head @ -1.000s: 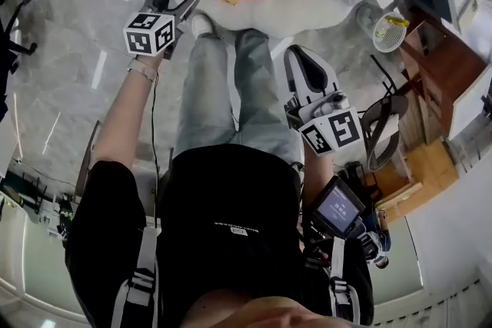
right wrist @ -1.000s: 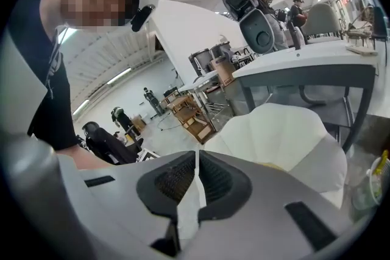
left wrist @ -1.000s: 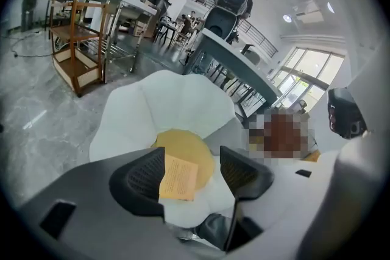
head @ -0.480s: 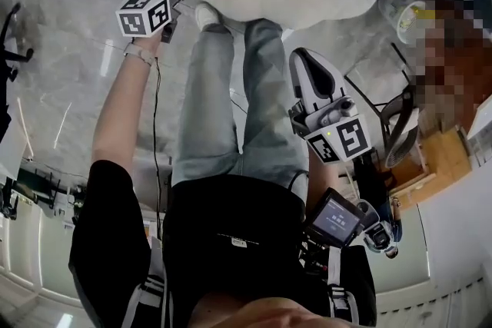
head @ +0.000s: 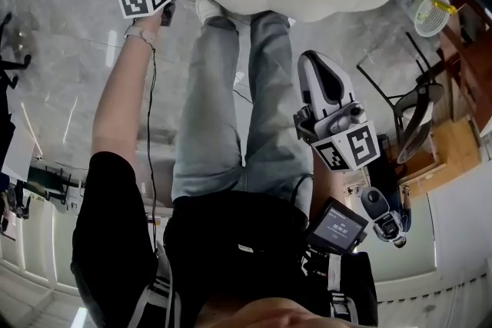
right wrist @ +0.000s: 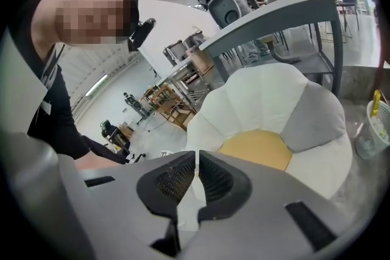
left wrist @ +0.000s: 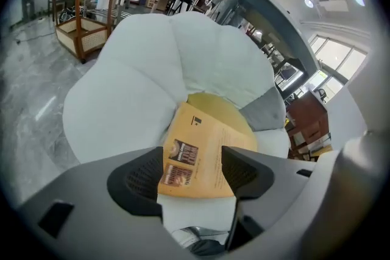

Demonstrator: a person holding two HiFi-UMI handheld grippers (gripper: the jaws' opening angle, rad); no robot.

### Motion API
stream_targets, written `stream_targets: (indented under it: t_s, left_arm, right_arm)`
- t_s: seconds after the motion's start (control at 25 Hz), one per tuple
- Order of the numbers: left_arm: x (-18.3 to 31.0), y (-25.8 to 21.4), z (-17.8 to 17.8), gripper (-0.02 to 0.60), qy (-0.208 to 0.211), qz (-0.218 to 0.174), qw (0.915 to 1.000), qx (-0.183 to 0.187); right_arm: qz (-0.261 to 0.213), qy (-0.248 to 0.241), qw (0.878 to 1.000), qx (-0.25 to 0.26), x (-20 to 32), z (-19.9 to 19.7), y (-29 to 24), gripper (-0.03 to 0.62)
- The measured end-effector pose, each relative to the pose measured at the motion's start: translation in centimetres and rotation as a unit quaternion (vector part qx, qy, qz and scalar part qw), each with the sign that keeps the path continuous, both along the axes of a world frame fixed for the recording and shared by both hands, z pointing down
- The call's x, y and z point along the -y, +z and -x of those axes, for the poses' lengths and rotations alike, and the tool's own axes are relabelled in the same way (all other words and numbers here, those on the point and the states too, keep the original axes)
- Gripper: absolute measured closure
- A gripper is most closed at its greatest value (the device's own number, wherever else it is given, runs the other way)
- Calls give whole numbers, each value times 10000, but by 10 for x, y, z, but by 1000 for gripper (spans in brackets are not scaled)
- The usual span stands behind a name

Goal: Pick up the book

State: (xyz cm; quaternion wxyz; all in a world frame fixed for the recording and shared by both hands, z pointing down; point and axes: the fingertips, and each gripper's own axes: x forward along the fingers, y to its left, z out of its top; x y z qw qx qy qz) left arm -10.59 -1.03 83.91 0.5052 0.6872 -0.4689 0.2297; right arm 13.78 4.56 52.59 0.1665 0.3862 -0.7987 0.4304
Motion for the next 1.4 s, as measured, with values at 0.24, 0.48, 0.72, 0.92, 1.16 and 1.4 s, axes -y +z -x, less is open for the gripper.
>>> stream_targets:
  t_s: [0.24, 0.48, 0.72, 0.92, 1.16, 1.4]
  left_arm:
    - [9, 41, 6, 296, 211, 181, 9993, 234]
    - [15, 56, 5, 296, 309, 241, 9991, 167]
    - [16, 53, 2, 320, 312, 405, 9986, -119]
    - [13, 39, -6, 415, 405, 415, 9983, -115]
    - [12, 1, -49, 425, 711, 216, 9960, -498]
    - [6, -49, -88, 425, 1020, -101, 9918, -768]
  right_arm:
    - [45, 31, 10000, -70, -3, -6, 13, 559]
    - [111, 236, 9996, -80, -3, -18, 21, 559]
    - [155, 320, 9993, -65, -7, -22, 25, 559]
    - [252, 439, 9987, 75, -8, -25, 24, 559]
    - [202, 293, 9992, 184, -3, -36, 14, 559]
    - [157, 32, 9994, 312, 2, -35, 2, 559]
